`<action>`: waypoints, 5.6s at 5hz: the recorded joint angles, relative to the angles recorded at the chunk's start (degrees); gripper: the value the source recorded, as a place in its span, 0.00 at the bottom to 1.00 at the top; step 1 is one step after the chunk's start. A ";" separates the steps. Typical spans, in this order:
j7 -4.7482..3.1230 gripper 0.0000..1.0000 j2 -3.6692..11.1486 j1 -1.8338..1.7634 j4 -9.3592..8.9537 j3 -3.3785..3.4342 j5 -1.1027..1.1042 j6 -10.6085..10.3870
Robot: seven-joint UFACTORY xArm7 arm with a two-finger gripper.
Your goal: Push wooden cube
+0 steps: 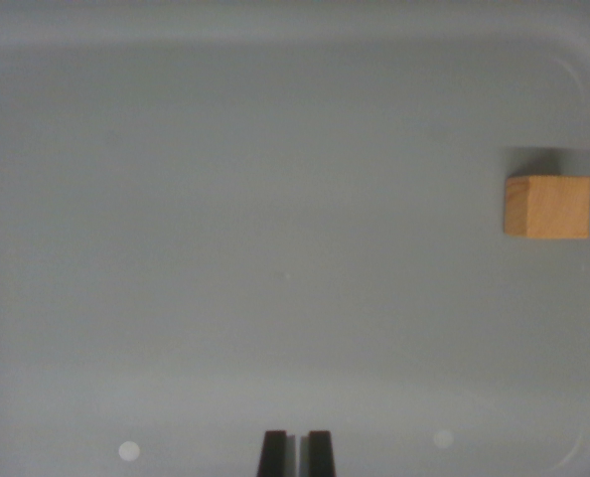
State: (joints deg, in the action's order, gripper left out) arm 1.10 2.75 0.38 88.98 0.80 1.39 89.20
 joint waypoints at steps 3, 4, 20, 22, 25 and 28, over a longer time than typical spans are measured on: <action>-0.12 0.00 0.11 0.07 -0.14 -0.05 -0.01 -0.24; -0.12 0.00 0.11 0.07 -0.14 -0.05 -0.01 -0.24; -7.13 0.00 6.73 4.26 -7.64 -3.00 -0.79 -13.79; -8.41 0.00 7.93 5.02 -9.00 -3.53 -0.93 -16.25; -11.19 0.00 10.55 6.68 -11.98 -4.70 -1.23 -21.63; -12.60 0.00 11.88 7.52 -13.49 -5.29 -1.39 -24.34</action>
State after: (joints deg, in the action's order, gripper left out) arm -11.50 14.62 7.91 75.49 -4.49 0.00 64.86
